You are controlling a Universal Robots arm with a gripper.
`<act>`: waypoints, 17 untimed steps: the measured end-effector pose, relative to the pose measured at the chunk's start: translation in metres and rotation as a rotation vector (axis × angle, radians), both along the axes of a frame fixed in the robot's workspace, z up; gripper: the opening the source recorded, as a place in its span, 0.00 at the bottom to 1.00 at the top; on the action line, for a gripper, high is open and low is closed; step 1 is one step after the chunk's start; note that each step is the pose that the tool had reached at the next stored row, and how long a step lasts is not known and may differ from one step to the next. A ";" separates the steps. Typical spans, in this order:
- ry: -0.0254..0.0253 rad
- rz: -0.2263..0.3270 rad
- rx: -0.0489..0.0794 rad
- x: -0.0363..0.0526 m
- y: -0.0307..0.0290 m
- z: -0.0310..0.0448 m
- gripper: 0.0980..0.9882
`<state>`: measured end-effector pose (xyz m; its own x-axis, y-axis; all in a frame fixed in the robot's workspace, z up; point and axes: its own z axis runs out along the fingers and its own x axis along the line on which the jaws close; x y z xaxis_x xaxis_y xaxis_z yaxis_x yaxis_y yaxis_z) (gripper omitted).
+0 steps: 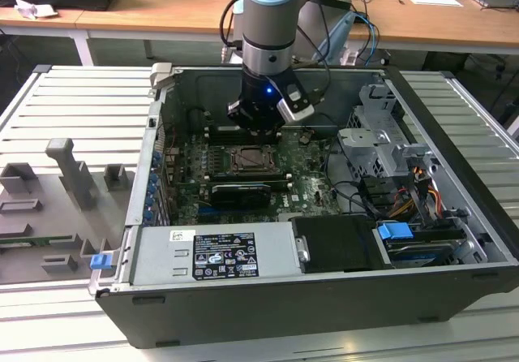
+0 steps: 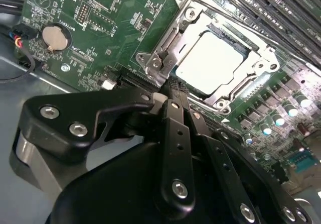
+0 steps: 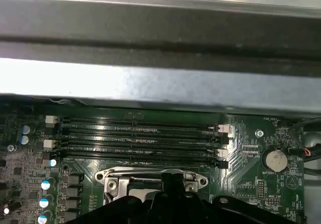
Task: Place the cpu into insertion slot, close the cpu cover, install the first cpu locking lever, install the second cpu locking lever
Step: 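Install the second cpu locking lever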
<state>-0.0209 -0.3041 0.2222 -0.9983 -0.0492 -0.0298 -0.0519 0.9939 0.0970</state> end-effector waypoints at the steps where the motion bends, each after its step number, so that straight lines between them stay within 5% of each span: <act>1: 0.0000 0.000 0.000 0.0000 0.0000 0.0063 0.01; 5: 0.0006 0.000 0.000 0.0000 -0.0001 0.0269 0.01; 7: 0.0007 0.000 0.000 -0.0002 -0.0023 0.0269 0.01; 12: 0.0006 0.000 0.000 -0.0014 -0.0228 0.0261 0.01; 17: 0.0006 0.000 0.000 -0.0015 -0.0367 0.0254 0.01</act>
